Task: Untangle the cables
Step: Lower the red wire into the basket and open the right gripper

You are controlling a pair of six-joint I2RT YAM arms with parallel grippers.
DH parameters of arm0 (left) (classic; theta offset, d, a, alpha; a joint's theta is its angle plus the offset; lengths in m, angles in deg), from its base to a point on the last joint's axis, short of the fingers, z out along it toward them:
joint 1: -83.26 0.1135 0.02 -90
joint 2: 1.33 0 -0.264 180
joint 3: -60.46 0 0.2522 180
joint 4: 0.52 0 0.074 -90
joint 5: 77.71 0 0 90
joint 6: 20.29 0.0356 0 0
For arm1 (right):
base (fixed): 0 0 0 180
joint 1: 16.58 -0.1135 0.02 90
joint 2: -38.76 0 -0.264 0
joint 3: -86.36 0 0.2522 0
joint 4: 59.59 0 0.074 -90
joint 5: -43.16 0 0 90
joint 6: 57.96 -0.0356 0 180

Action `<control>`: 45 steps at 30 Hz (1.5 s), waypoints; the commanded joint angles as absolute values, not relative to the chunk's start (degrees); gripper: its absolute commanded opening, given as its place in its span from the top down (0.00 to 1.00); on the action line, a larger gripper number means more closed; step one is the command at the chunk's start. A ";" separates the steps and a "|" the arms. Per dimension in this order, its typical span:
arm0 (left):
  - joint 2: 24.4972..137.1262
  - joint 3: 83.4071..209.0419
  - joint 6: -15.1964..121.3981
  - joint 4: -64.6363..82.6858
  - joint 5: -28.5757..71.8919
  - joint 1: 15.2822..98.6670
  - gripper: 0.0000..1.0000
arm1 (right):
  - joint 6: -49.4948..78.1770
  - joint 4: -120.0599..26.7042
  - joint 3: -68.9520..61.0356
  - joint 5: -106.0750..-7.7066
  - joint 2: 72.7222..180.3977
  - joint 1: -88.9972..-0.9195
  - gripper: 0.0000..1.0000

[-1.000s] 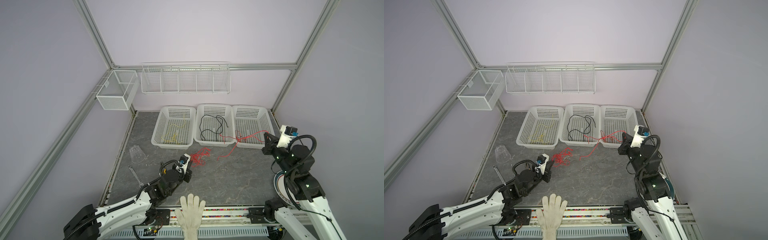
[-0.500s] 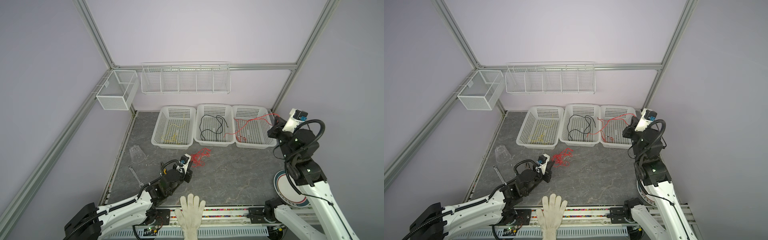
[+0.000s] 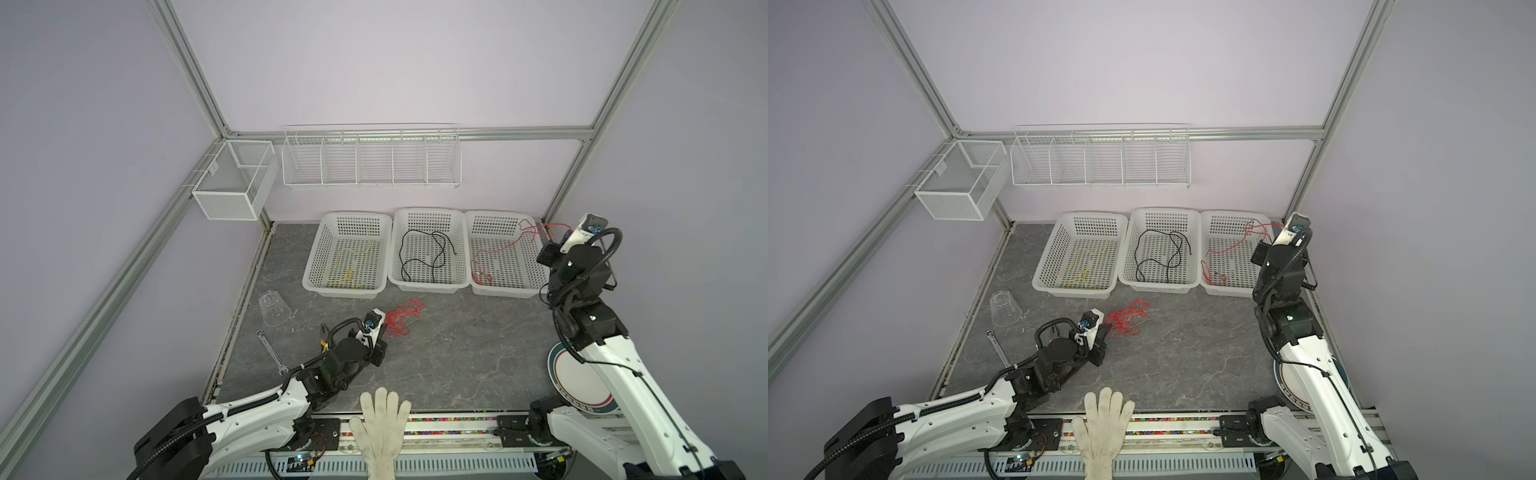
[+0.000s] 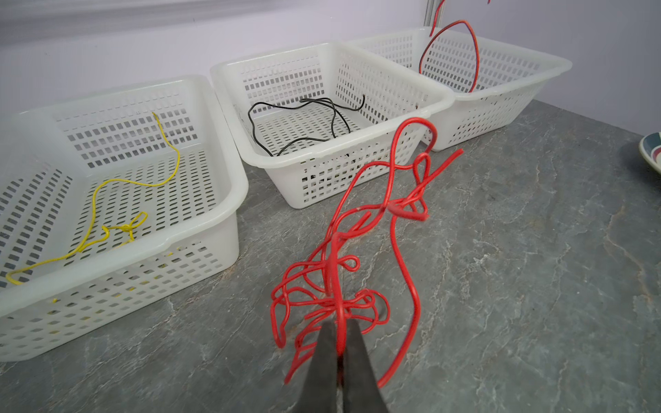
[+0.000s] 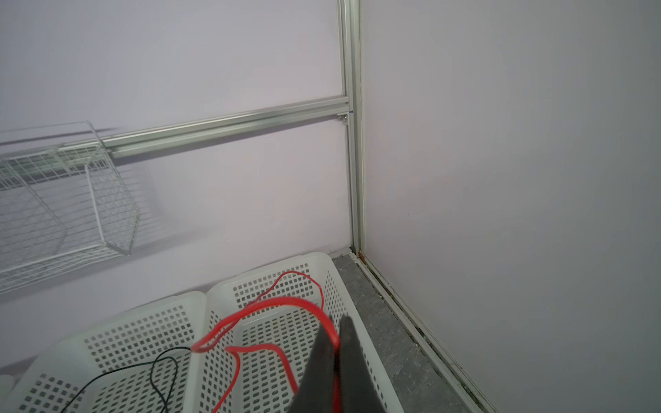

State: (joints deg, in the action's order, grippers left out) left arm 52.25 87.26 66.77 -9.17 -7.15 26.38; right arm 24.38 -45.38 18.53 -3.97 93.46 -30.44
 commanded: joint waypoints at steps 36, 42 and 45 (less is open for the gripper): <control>55.60 90.23 64.79 -10.83 -6.10 26.66 1.00 | 17.37 -46.61 22.61 -13.19 124.63 -27.00 0.78; 55.27 89.70 64.87 -11.18 -6.56 26.66 1.00 | 18.16 -42.37 18.96 -20.29 124.50 -27.01 0.58; 55.44 89.45 64.81 -11.41 -6.52 26.66 1.00 | 18.07 -40.05 18.12 -22.26 123.83 -27.02 0.49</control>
